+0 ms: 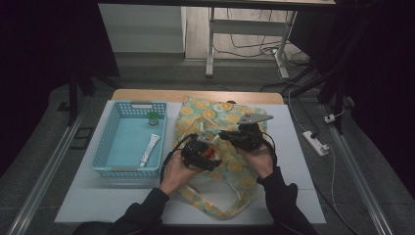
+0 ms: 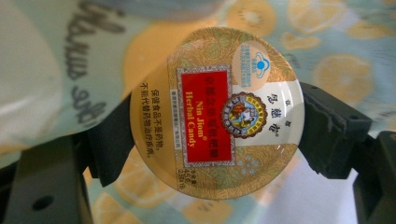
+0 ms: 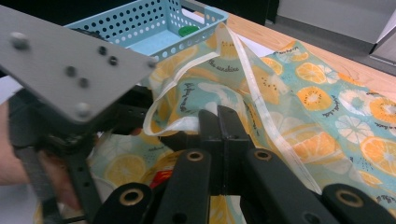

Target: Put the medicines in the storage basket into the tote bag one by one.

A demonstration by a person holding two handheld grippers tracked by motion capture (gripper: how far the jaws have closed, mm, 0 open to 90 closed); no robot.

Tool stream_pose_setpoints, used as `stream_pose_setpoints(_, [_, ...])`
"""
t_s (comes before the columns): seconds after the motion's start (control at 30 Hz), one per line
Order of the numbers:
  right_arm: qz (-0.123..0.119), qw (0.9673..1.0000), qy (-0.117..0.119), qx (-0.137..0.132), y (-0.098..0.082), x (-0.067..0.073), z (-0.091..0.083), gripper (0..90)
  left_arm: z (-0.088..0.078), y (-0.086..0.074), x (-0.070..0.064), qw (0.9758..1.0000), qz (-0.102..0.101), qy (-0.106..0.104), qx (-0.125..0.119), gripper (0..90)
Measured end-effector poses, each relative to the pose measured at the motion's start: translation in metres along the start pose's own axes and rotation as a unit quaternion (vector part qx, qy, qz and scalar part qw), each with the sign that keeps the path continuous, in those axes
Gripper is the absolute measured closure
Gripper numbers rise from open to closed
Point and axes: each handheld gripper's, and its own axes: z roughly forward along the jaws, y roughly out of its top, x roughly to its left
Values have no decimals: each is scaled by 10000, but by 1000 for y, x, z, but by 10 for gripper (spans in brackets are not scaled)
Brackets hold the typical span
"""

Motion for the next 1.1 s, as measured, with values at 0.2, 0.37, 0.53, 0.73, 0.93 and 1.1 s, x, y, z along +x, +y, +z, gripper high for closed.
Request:
stream_pose_setpoints(0.2, [-12, 10000, 12, 32, -1, 0, 2, 900, 9, 2, 8, 9997, -137, 193, -65, 205])
stream_pose_setpoints(0.37, [10, 9999, -11, 119, -5, -3, 6, 900, 15, 1, 15, 9988, -274, 369, -169, 205])
stream_pose_setpoints(0.53, [33, 9998, -18, 204, -10, -5, 13, 900, 22, 0, 20, 9978, -387, 513, -161, 205])
stream_pose_setpoints(0.73, [44, 9995, -39, 318, -15, -7, 20, 900, 31, -3, 25, 9972, -415, 613, -42, 204])
stream_pose_setpoints(0.93, [45, 9990, -65, 442, -21, -10, 26, 900, 38, -5, 29, 9968, -465, 657, 14, 203])
stream_pose_setpoints(1.1, [55, 9990, -83, 426, -22, -12, 26, 900, 39, -4, 28, 9976, -371, 580, 40, 160])
